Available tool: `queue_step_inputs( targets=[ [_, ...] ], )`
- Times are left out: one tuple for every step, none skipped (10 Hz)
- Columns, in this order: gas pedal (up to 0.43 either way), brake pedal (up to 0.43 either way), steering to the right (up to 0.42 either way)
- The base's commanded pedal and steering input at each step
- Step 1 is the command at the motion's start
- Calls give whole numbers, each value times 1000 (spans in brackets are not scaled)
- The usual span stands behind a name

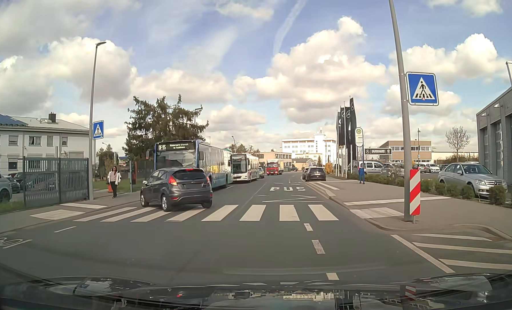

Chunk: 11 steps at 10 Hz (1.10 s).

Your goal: Follow the waypoints while adhering to traffic rules and regulations

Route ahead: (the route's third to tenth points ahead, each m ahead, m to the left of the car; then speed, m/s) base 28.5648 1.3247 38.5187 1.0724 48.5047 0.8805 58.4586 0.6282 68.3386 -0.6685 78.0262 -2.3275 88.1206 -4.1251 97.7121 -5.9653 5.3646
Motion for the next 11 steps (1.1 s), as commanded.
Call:
queue_step_inputs(
  targets=[
    [0, 244, -1],
    [0, 220, -1],
    [0, 195, -1],
    [0, 189, -1],
    [0, 183, -1],
    [0, 79, 0],
    [0, 0, 0],
    [0, 0, 1],
    [0, 0, 2],
    [0, 0, 3],
    [0, 0, 4]
  ],
)
